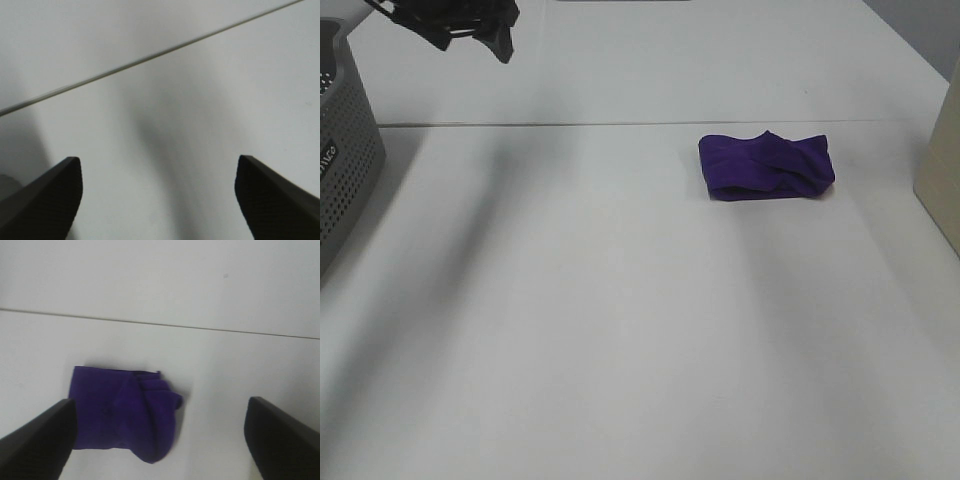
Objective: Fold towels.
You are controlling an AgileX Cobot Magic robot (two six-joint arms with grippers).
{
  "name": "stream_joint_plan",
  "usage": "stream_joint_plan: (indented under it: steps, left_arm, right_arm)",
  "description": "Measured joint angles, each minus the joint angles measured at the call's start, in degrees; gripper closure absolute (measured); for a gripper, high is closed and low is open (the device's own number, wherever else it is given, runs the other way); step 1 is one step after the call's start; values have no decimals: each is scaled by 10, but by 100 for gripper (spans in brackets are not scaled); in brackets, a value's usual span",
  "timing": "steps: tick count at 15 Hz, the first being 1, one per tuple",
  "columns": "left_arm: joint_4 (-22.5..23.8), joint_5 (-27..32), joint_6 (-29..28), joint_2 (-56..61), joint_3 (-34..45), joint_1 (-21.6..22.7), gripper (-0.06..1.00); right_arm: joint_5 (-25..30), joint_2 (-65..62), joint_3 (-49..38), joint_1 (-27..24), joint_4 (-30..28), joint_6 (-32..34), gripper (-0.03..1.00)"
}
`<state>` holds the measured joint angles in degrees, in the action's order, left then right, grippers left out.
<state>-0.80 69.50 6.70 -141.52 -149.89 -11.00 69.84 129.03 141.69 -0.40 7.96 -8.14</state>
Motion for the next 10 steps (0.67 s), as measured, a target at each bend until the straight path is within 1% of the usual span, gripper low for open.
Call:
stream_joint_plan:
  steps: [1,2,3,5,6,7,9,10]
  left_arm:
    - [13,0,-5,11,0,0,18]
    - [15,0,-13,22,4,0,18]
    - [12,-1,-21,46,34,0,18]
    - [4,-1,-26,129,150,0,18]
    - [8,-1,-27,159,190,0,18]
    - [12,-1,-29,215,268,0,18]
    - [44,0,-41,336,394,0,18]
    - [59,1,-46,402,456,0,18]
  right_arm:
    - [-1,-35,-22,0,-35,15,10]
    - [-1,-73,-64,0,-56,22,10]
    - [-1,-127,-130,0,-62,27,10]
    - [-1,-253,-292,0,-64,29,10]
    - [-1,-293,-336,0,-64,29,10]
    - [-1,-378,-413,0,-64,29,10]
    - [1,-528,-549,0,-64,31,10]
    - [1,-604,-602,0,-64,31,10]
